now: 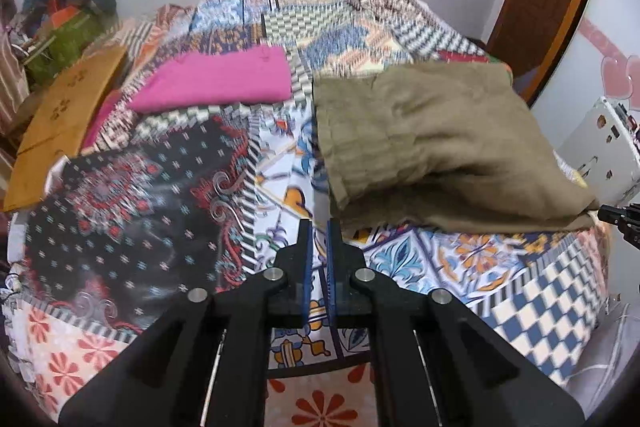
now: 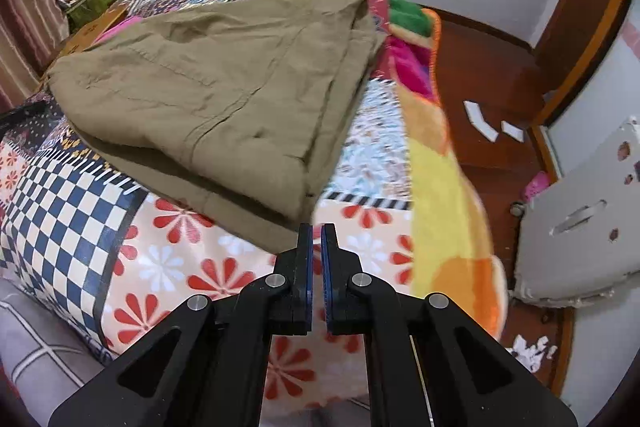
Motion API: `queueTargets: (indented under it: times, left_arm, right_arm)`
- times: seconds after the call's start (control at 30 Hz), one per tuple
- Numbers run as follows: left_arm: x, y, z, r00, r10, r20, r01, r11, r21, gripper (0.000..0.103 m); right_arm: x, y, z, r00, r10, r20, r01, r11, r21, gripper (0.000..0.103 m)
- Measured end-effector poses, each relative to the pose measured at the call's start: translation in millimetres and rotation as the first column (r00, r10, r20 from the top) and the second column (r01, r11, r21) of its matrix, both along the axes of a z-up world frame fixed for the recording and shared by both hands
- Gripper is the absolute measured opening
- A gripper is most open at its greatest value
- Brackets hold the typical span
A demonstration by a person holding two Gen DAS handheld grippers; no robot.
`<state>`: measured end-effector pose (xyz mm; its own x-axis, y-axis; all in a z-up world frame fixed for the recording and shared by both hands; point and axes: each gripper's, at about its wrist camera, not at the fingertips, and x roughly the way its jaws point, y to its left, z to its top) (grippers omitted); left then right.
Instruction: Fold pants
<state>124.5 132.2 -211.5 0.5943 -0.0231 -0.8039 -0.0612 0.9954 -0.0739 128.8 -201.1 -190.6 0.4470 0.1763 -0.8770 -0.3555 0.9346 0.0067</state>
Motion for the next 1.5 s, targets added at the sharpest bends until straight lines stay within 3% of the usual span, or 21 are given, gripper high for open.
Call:
queueTargets:
  times: [0.17,0.27,0.4,0.53,0.73,0.87,0.97,1.07,1.1,1.13,1.23,1.27,1.3,1.5]
  left_arm:
    - [6,-11,39,0.997,-0.030,0.076,0.030,1.000,-0.005,0.005]
    - [14,-27,49,0.993,-0.063,0.099,0.063,0.998,0.001,0.013]
    - [32,-48,39,0.993,-0.093,0.068,0.094,0.995,-0.014,0.016]
    - [42,-66,13,0.993,-0.121,0.002,0.121,0.992,-0.023,0.016]
    - [41,-74,-24,0.989,-0.137,-0.064,0.135,0.990,-0.027,0.017]
    - [38,-74,-26,0.989,-0.144,-0.046,0.142,0.989,-0.034,0.018]
    - [38,-71,-23,0.988,-0.143,-0.051,0.140,0.989,-0.053,0.018]
    - [38,-63,-14,0.989,-0.139,-0.055,0.135,0.988,-0.075,0.018]
    - [38,-60,-9,0.989,-0.137,-0.053,0.132,0.987,-0.089,0.018]
    - [40,-57,-4,0.990,-0.133,-0.050,0.128,0.987,-0.097,0.020]
    - [45,-42,14,0.995,-0.098,-0.016,0.096,0.989,-0.114,0.040]
    - [47,-38,20,0.997,-0.072,0.005,0.073,0.992,-0.100,0.051]
    - [50,-32,27,0.998,-0.050,0.028,0.052,0.995,-0.082,0.054]
    - [85,-2,32,0.999,0.024,0.039,-0.021,0.997,-0.068,0.054]
  right_arm:
    - [3,-14,27,0.997,-0.050,0.058,0.049,0.999,0.023,0.004]
    - [9,-5,40,0.996,-0.053,0.072,0.049,0.997,0.061,0.006]
    - [19,28,38,0.999,-0.018,0.039,0.013,0.992,0.127,0.012]
    - [19,56,14,0.999,0.036,-0.007,-0.035,0.993,0.113,0.016]
    - [15,44,-27,0.994,0.019,-0.103,-0.009,0.995,0.099,0.020]
    - [10,25,-28,0.993,0.001,-0.120,0.015,0.991,0.132,0.018]
    - [4,21,-26,0.994,0.012,-0.109,0.000,0.995,0.103,0.018]
    - [-1,18,-21,0.996,-0.018,-0.091,0.018,1.000,0.003,0.030]
    - [-3,10,-19,0.995,-0.031,-0.097,0.034,0.999,0.027,0.030]
    - [-1,5,-16,0.994,-0.040,-0.106,0.045,0.998,0.046,0.030]
    - [5,-11,-2,0.992,-0.093,-0.082,0.098,0.993,0.061,0.032]
    - [6,-13,4,0.992,-0.106,-0.062,0.110,0.992,0.062,0.032]
    - [10,-16,11,0.992,-0.115,-0.044,0.118,0.991,0.070,0.032]
    - [42,-16,36,0.990,-0.134,0.053,0.129,0.987,0.094,0.036]
